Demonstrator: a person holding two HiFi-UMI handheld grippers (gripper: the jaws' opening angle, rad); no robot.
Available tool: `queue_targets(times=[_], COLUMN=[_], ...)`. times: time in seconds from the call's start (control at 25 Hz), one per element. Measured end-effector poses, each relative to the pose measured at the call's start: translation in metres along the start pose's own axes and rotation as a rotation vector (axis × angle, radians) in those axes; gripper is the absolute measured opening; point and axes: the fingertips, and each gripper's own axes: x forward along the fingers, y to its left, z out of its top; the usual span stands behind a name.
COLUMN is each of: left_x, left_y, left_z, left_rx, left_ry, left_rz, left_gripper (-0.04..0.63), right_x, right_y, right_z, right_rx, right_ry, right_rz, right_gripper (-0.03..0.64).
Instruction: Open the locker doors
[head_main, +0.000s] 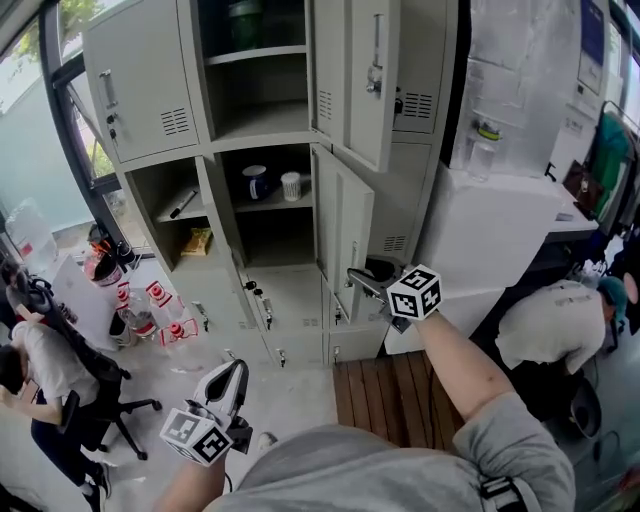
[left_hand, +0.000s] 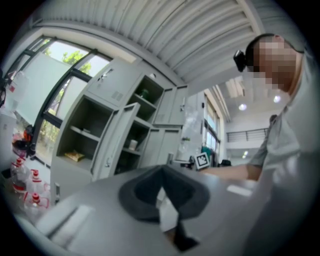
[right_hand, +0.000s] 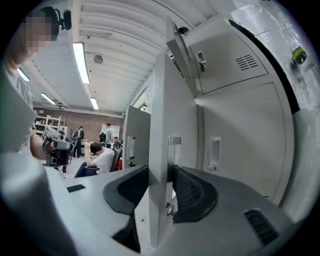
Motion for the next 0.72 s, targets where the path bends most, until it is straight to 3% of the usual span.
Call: queue_targets(times=[0.2,0.32,0.44,0.6,0.72], left_x=[0.007,0.012,0.018,0.027,0.035], left_y=[-0.007,-0.007,-0.004,0.002,0.008], left_z=[-0.004,-0.009,-0.014,-0.022,-0.028], left_rx=[-0.006,-0.013,-0.022,-0.019,-0.012], left_ry=[0.000,0.007,0.011,0.023,0.030], left_rz=[-0.010,-0.013,-0.012,-0.001,0.003], left_gripper=[0.005,0.005,0.005,0.005,0.005], right_x=[-0.007,-0.021,-0.043,-0.048,-0.043], right_y=[-0.009,-0.015,-0.005,0.077,0.135], right_z=[-0.001,-0.012,-0.047,-0.104,-0.102], right_rx=[0.009,0.030,0.136,0.323,0.341], right_ry=[-0.005,-0.018,-0.021,0.012,-0.018], right_rz=[-0.070,-0.159,-0.236,-0.071,0.051], right_gripper=[0.146,0.158,0.169,0.150,0.091])
